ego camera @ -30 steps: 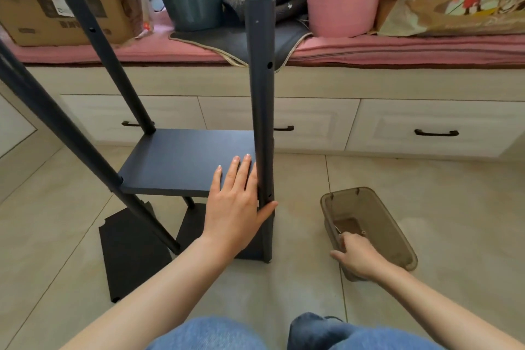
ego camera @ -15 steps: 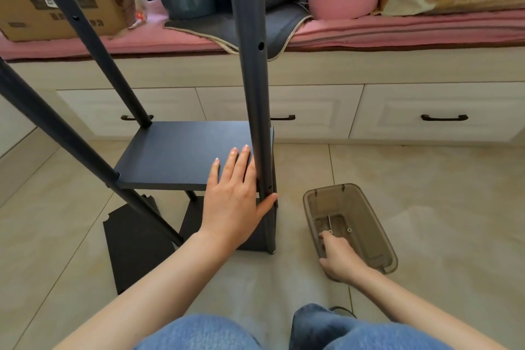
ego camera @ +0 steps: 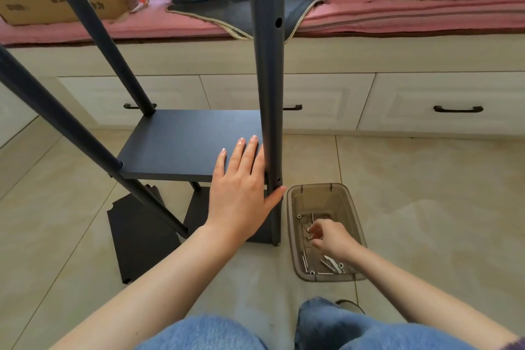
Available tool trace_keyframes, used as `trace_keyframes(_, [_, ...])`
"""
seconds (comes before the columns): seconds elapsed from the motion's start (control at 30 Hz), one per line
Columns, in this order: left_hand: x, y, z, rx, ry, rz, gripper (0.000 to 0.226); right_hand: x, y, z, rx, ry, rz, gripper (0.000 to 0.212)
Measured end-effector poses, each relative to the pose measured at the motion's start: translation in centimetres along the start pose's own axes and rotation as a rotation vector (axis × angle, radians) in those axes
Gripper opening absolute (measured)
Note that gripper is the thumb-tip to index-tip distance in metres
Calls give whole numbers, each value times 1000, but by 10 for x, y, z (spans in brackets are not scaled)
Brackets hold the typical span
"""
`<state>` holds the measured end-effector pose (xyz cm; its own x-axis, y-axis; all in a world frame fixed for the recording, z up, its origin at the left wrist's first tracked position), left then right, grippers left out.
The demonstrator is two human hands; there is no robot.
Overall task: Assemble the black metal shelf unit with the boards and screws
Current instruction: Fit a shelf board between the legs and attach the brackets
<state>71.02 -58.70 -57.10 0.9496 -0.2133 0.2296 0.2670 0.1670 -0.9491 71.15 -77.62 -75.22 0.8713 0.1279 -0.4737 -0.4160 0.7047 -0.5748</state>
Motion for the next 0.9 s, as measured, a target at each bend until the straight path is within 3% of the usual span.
trace_keyframes(0.23, [-4, 1, -3, 2, 9, -11, 80, 27, 17, -29, -144, 93, 64, 21])
trace_keyframes(0.53, [-3, 1, -1, 0, 13, 2, 83, 47, 59, -28, -303, 57, 177, 24])
trace_keyframes(0.9, [-7, 1, -4, -6, 13, -10, 79, 54, 70, -37, -411, 61, 122, 28])
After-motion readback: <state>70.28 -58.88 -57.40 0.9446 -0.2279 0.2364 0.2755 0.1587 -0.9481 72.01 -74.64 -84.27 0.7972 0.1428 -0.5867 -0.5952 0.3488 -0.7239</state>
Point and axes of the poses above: each hand's wrist, its own x-axis towards the middle knuckle, its own y-axis out of the palm, z = x × y, the point moved 5 cm from there along x, towards the middle knuckle, and after that the axes turned 10 degrees about x, right-handed, at the moved point
